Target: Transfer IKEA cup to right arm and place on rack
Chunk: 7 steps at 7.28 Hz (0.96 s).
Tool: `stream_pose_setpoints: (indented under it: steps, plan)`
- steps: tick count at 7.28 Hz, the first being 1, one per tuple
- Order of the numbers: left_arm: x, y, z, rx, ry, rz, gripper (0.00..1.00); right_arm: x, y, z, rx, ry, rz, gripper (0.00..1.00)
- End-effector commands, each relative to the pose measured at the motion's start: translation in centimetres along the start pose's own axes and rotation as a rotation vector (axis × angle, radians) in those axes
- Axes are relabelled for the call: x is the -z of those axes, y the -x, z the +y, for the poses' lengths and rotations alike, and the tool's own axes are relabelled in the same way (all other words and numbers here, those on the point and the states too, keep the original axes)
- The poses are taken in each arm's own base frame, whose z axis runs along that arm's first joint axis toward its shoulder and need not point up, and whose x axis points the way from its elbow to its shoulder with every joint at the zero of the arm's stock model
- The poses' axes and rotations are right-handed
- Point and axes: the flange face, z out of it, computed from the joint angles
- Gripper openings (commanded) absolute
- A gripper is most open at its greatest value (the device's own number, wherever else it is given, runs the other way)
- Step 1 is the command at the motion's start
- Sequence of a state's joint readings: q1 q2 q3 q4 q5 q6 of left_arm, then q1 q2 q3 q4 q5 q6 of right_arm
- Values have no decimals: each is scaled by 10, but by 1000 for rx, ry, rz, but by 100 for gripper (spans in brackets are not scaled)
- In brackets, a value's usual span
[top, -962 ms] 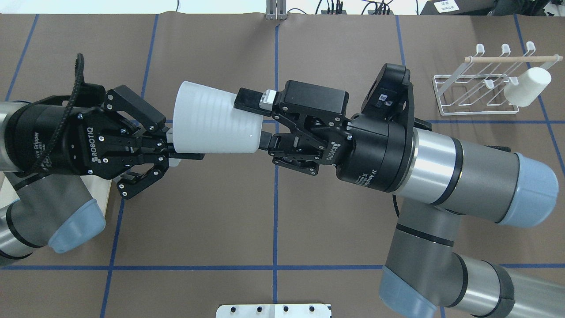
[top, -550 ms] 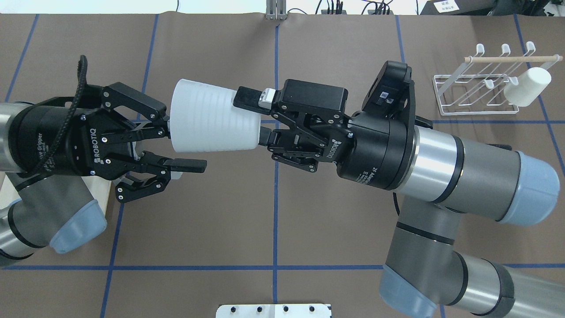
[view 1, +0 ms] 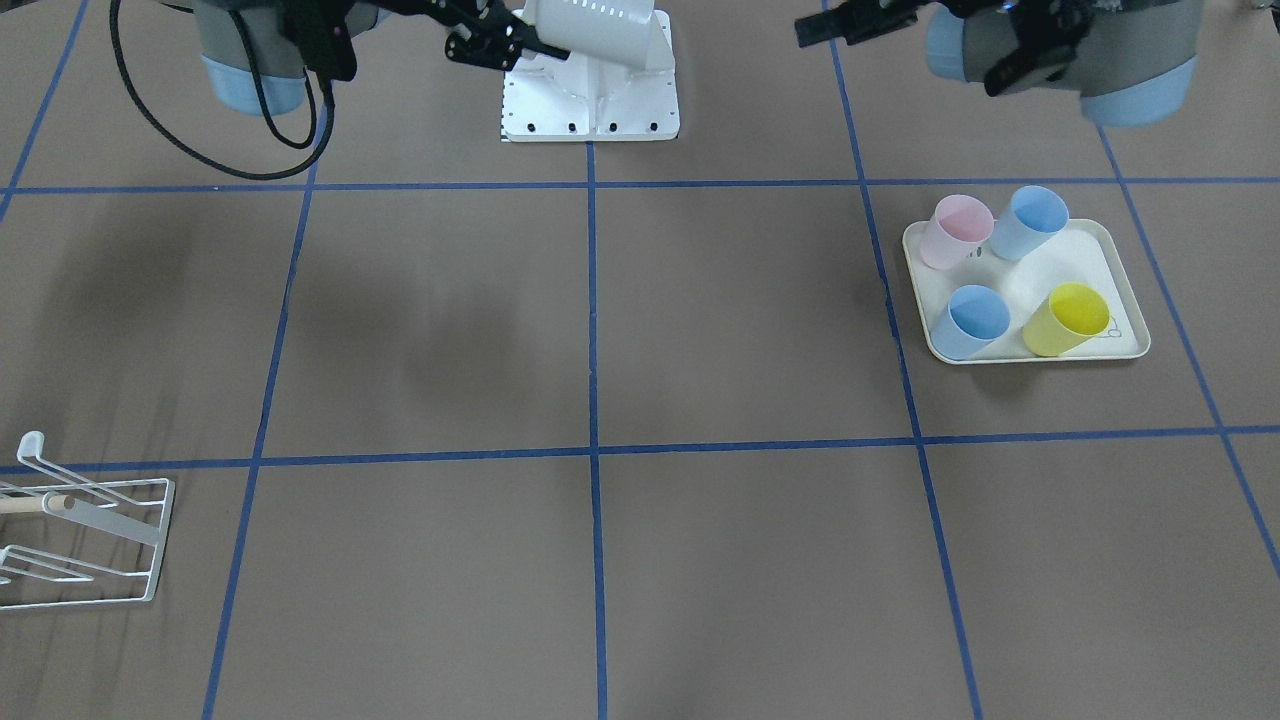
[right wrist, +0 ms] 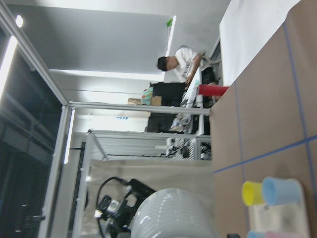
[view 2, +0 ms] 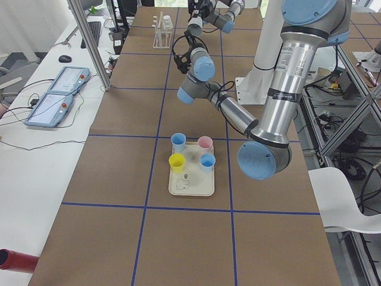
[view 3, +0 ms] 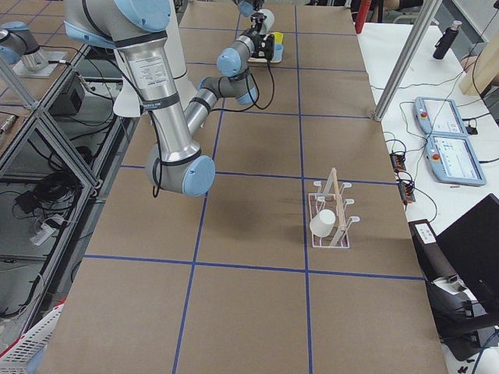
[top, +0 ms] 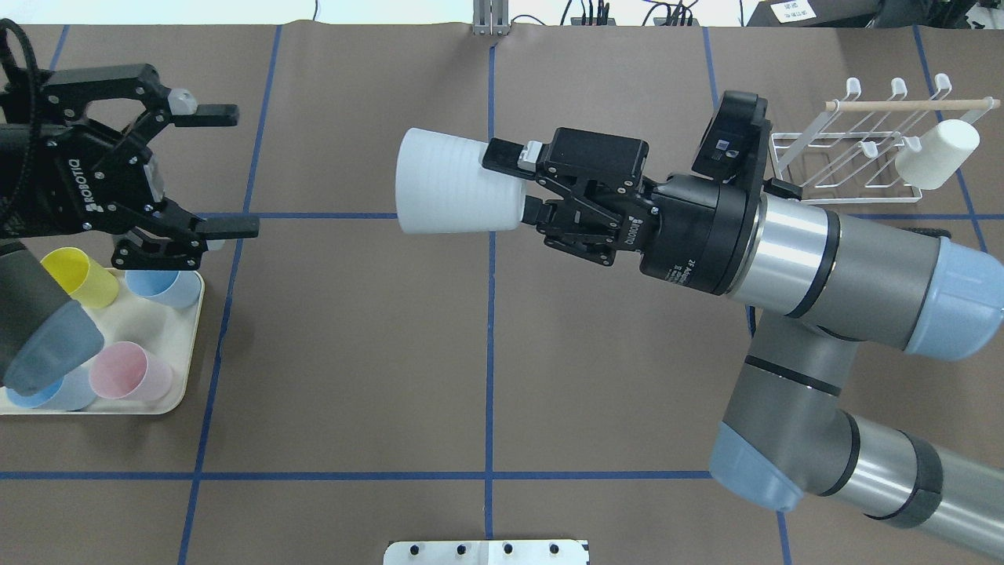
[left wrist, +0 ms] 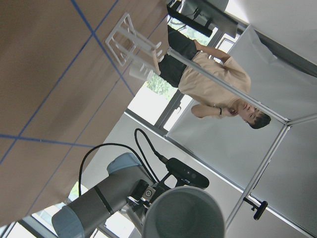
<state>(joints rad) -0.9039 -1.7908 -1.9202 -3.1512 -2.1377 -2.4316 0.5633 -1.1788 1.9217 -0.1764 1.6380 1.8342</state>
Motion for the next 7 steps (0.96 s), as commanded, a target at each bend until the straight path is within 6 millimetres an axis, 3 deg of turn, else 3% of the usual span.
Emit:
stream_pose_setpoints:
  steps: [1,2,3,4,6,7]
  plan:
    - [54,21,-76,-284,-144,-291,100,9,-37,-54,199,-111,261,9]
    - [94,26,-110,-393,-220,-374,100,11,-49,-69,260,-137,375,9]
    - [126,48,-132,-510,-249,-465,100,16,-59,-85,342,-153,474,9]
    - [145,54,-159,-612,-273,-584,100,21,-64,-103,420,-163,579,10]
    - [177,86,-183,-710,-251,-789,100,46,-58,-151,515,-114,742,10]
    - [198,93,-189,-736,-260,-823,99,72,-51,-182,532,-65,817,10]
